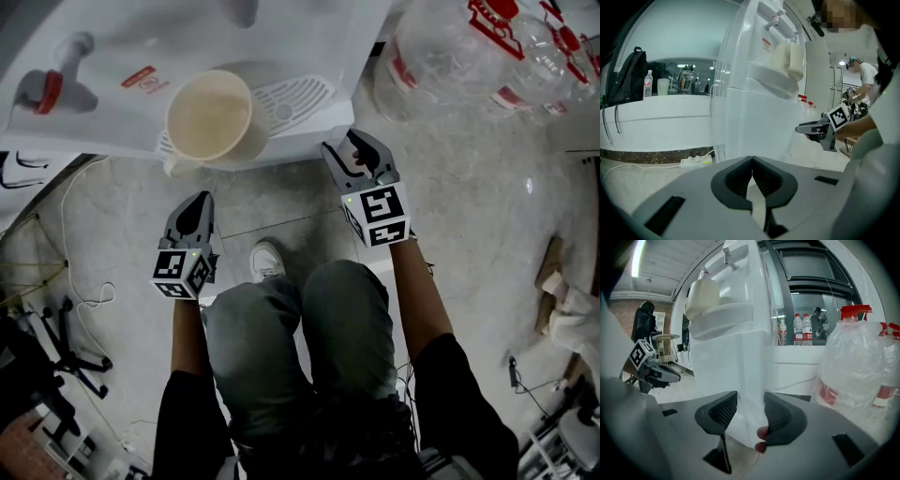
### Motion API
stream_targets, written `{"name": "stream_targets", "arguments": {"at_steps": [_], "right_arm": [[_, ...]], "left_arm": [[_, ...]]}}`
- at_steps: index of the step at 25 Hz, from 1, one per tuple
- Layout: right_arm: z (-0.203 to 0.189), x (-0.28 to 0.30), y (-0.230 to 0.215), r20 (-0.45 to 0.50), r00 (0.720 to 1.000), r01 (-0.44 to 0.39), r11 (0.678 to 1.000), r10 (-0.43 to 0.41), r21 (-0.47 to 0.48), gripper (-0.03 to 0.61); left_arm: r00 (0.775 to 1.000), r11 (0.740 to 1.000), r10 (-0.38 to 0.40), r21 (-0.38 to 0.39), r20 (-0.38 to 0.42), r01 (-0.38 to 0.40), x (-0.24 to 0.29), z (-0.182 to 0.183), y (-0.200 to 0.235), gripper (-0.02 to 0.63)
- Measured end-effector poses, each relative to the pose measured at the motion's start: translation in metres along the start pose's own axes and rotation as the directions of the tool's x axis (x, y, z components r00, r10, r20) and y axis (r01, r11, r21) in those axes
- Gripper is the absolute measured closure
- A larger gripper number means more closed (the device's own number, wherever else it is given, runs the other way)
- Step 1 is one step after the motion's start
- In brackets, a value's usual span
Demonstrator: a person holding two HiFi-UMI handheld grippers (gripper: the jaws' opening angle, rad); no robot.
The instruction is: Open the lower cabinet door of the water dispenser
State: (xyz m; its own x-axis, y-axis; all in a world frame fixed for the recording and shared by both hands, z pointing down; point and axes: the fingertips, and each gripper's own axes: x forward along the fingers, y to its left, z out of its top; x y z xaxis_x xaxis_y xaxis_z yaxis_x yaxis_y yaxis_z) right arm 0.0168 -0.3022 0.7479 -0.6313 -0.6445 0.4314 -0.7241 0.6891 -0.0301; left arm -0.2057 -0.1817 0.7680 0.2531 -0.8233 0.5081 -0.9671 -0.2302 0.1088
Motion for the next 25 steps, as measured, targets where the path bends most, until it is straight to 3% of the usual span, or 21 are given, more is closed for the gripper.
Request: {"name": "stream_targets", "arguments": {"at_steps": [6, 14, 25], "right_arm": [[-0.004, -0.017, 0.013, -0.059, 0.997, 0.044, 0.995, -0.039, 0.086, 0.382], [-0.015, -0.045, 0.037, -0.127, 0.991, 0.056, 0.990, -0.040, 0.126, 0.380], [-0.036, -0.084, 0.093, -0.245, 0.969, 0.003, 0.997, 0.016, 0.077, 0.382]], "left_arm": [[0.993, 0.998, -0.057, 0.006, -0.108, 0.058, -0.023, 0.016, -0.027, 0.601], [0.990, 0.998, -0.062, -0.033, -0.128, 0.059, -0.060, 0.031, -0.060, 0.601], [0.979, 0.989, -0.024, -0.150, -0.201, -0.006, -0.165, -0.025, -0.081, 0.601]]}}
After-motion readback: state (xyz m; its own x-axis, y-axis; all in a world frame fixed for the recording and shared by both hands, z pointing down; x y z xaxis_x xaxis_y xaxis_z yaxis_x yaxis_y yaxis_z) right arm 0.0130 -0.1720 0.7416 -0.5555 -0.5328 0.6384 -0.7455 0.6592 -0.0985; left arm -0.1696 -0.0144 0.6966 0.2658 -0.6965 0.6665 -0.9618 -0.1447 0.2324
